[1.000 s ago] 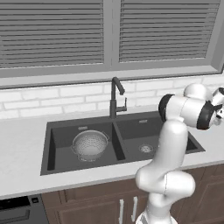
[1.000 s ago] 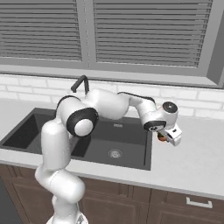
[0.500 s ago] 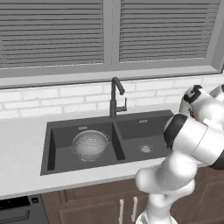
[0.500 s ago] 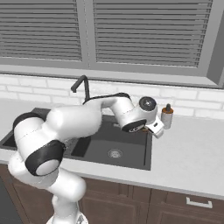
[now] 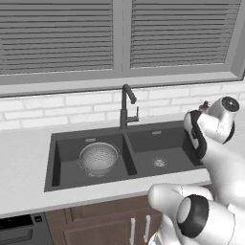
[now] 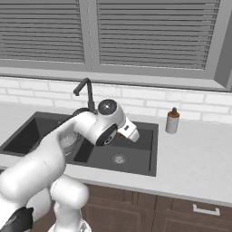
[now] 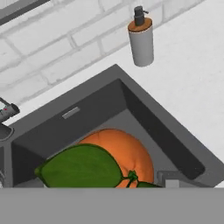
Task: Put the colander in the sink, put the orange in the colander, and turn on the sink faucet and pour water over the colander.
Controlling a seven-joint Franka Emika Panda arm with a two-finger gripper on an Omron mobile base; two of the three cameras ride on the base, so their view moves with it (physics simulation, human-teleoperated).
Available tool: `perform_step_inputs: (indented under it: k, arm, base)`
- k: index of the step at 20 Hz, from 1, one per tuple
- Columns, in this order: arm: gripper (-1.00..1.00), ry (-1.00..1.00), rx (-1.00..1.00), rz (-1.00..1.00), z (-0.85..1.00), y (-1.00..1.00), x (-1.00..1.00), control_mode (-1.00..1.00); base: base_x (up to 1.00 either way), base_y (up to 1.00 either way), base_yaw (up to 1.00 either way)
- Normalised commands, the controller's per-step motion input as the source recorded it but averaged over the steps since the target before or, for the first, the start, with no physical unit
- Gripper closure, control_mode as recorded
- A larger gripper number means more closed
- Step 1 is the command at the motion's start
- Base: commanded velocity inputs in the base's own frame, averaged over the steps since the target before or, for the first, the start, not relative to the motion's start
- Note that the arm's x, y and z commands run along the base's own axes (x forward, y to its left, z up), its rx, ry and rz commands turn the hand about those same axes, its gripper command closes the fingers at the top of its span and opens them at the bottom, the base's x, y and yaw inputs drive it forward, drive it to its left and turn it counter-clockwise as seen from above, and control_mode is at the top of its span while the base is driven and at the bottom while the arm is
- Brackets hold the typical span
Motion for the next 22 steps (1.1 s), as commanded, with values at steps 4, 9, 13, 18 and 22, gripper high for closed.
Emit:
perform_step_inputs:
  k: [4, 9, 13, 18, 22]
  arm:
    - [1.00, 0.00, -0.03, 0.05, 0.50, 1.00, -0.35, -1.00]
    - [1.00, 0.02, 0.00, 0.05, 0.49, 1.00, -0.27, -1.00]
    - [1.00, 0.04, 0.00, 0.05, 0.38, 1.00, -0.12, -1.00]
    - [1.00, 0.08, 0.00, 0.04, 0.20, 1.00, 0.00, -1.00]
    - [1.00, 0.11, 0.00, 0.02, 0.03, 1.00, 0.00, -1.00]
  base:
    - [0.00, 0.00, 0.00]
    - [0.00, 0.00, 0.00]
    - [0.00, 0.00, 0.00]
    - [0.00, 0.00, 0.00]
    - [0.00, 0.00, 0.00]
